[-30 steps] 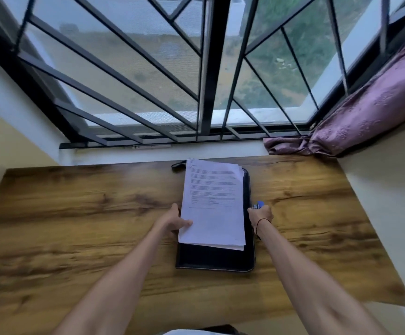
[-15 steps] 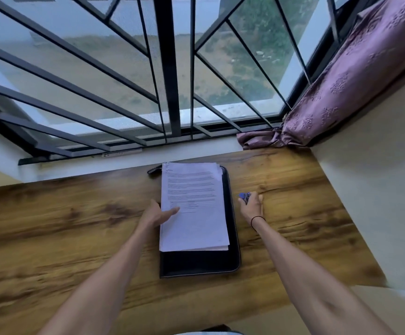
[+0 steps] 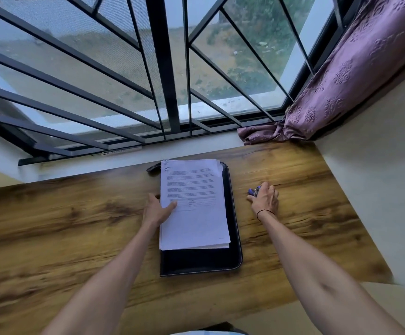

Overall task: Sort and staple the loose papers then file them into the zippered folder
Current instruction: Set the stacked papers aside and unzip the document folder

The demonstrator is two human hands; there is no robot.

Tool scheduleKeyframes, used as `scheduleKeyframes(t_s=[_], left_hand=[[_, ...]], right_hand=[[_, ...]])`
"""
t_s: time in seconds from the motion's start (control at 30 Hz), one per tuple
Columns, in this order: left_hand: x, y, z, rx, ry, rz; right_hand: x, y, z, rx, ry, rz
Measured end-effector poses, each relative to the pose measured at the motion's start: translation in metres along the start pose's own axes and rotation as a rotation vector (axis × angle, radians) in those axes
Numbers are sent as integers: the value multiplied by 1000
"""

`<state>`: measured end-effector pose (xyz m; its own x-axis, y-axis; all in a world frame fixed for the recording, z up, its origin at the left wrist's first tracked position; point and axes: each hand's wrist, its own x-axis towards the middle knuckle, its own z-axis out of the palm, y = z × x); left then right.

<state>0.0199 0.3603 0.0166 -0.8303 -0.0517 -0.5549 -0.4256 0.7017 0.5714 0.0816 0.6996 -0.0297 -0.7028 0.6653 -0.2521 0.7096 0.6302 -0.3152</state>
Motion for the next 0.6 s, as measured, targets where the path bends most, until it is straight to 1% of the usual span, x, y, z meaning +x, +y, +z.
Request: scheduleKeyframes(t_s=[0.13,0.23,0.3,0.37,0.4,0.47,0.53,0.6], left_hand=[[2,-8,-3,-37,-15,-1],[0,-19,-8,-107,-59,-29],[-3,-31,-10,-150,-105,-34],[-5,-46,-10,-151,-137,-39],[-10,-51,-10,-147,-150,-41],[-19,-58,-8,-165,-164,-37],[-28,-58,-6,-188,-153,-9],[-36,-57,-6,-206,-112,47]], right_hand=[[-4,-1,-1,3,10,21],[-20,-6,-3,-12,123,0],[-33,-11,-3,16,222,-53],[-50,-15,1,78,271,-128],[-58,-18,5,103,263,-175],[-74,-22,14,150,184,-246],[-87,-30,21,197,74,-253],[-95,-38,26,211,23,-245]])
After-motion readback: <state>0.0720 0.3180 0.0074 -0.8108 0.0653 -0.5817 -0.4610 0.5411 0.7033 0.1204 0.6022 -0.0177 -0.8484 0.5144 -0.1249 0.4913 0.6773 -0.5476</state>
